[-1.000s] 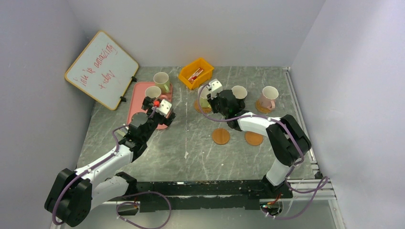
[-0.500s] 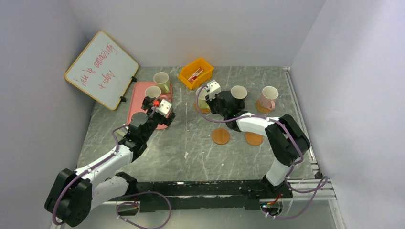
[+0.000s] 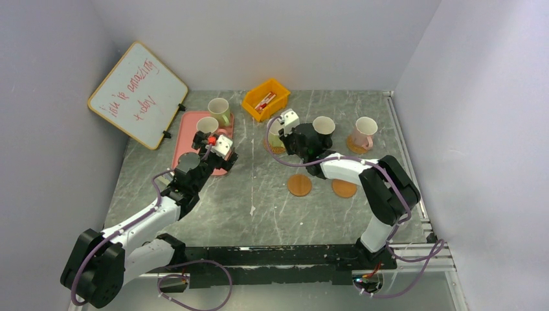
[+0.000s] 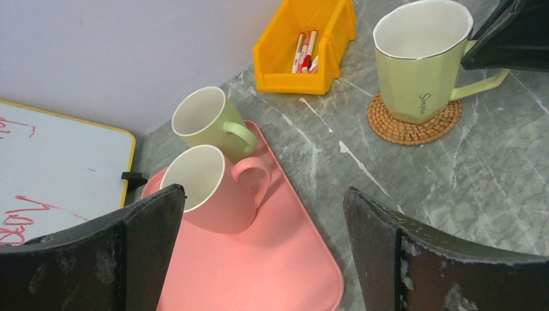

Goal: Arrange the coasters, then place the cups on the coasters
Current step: Place the cup on the coaster.

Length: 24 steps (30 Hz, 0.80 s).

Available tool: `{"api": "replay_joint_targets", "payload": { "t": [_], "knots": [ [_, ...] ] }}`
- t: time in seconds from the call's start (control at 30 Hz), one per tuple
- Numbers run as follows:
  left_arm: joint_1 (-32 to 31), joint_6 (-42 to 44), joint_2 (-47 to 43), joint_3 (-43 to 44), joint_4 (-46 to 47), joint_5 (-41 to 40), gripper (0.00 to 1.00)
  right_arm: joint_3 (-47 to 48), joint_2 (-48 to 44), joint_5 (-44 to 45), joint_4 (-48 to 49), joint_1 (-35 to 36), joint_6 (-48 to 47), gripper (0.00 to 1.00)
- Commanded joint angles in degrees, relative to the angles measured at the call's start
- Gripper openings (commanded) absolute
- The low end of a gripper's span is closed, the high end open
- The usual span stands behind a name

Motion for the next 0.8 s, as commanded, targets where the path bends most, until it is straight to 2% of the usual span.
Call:
{"api": "replay_joint_targets", "payload": {
  "t": [0.0, 0.77],
  "knots": [
    [0.3, 0.4, 0.0, -0.4, 3.4, 0.8, 0.97, 1.2, -1.1, 1.0, 10.0, 0.2, -0.3, 0.0],
    [0.3, 0.2, 0.1, -0.4, 3.3, 1.0, 0.97, 1.8, -0.5, 1.1, 9.2, 0.6, -0.1, 0.0]
  ]
}}
